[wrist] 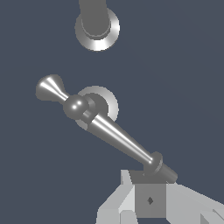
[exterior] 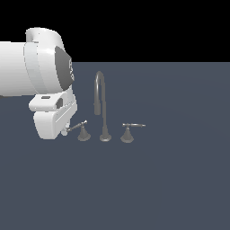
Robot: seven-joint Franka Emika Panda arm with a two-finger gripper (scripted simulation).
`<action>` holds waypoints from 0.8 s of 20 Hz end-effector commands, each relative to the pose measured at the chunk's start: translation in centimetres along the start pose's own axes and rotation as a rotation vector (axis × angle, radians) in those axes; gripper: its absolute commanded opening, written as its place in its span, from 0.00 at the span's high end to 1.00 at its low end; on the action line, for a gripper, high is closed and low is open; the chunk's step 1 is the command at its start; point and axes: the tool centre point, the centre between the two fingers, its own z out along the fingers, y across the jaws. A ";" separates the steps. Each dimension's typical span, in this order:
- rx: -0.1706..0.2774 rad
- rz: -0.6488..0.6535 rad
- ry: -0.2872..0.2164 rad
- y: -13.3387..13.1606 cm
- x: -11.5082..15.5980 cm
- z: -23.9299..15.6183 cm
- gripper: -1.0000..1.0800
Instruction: Turn on the faucet by rotating a designated handle.
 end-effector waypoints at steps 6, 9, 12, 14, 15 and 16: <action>-0.009 0.024 0.010 1.5 4.1 0.2 1.00; -0.005 -0.013 -0.004 1.7 1.8 -0.1 1.00; -0.006 -0.001 0.000 1.3 3.9 0.0 1.00; -0.007 0.007 0.003 0.9 5.3 0.1 1.00; -0.008 0.011 0.005 0.8 6.0 0.1 1.00; -0.008 0.015 0.006 0.6 6.7 0.1 1.00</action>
